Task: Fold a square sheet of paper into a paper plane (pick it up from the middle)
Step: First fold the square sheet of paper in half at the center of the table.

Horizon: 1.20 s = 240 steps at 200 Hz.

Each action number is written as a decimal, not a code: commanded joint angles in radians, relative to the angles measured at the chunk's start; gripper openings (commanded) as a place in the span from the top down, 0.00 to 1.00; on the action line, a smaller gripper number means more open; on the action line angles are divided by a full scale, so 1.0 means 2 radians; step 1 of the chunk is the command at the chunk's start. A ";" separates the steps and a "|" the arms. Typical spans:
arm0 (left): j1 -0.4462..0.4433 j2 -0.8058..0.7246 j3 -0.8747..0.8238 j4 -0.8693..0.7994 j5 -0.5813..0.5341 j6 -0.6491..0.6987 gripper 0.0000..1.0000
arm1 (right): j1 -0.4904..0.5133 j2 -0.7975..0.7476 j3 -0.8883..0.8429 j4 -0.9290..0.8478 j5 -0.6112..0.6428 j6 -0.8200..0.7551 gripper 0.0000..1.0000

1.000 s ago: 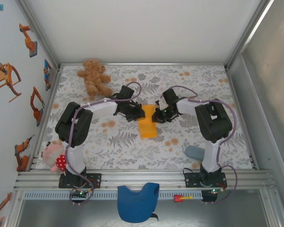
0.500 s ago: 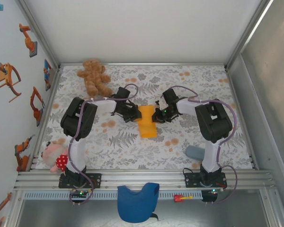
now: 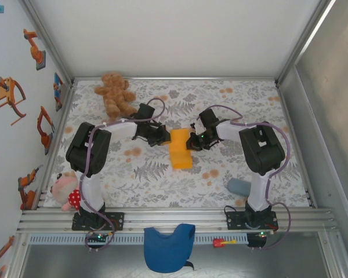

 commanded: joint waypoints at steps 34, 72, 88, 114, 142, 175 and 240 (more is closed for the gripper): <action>-0.012 0.061 0.046 0.027 0.007 -0.023 0.92 | 0.004 0.073 -0.049 -0.080 0.148 -0.001 0.95; 0.008 0.078 0.049 0.001 -0.022 0.006 0.92 | 0.004 0.072 -0.052 -0.080 0.151 -0.001 0.95; 0.023 0.074 0.040 -0.014 -0.039 0.024 0.92 | 0.004 0.072 -0.054 -0.078 0.151 -0.001 0.95; 0.045 0.068 0.031 -0.022 -0.051 0.052 0.92 | 0.004 0.070 -0.056 -0.075 0.150 0.000 0.95; 0.055 0.056 0.044 -0.026 -0.045 0.060 0.92 | 0.004 0.070 -0.058 -0.072 0.150 0.001 0.95; 0.026 0.009 0.034 0.016 -0.024 0.044 0.92 | 0.004 0.067 -0.059 -0.073 0.147 0.003 0.95; -0.005 0.071 0.050 0.065 -0.013 -0.001 0.92 | 0.004 0.072 -0.058 -0.072 0.147 0.003 0.95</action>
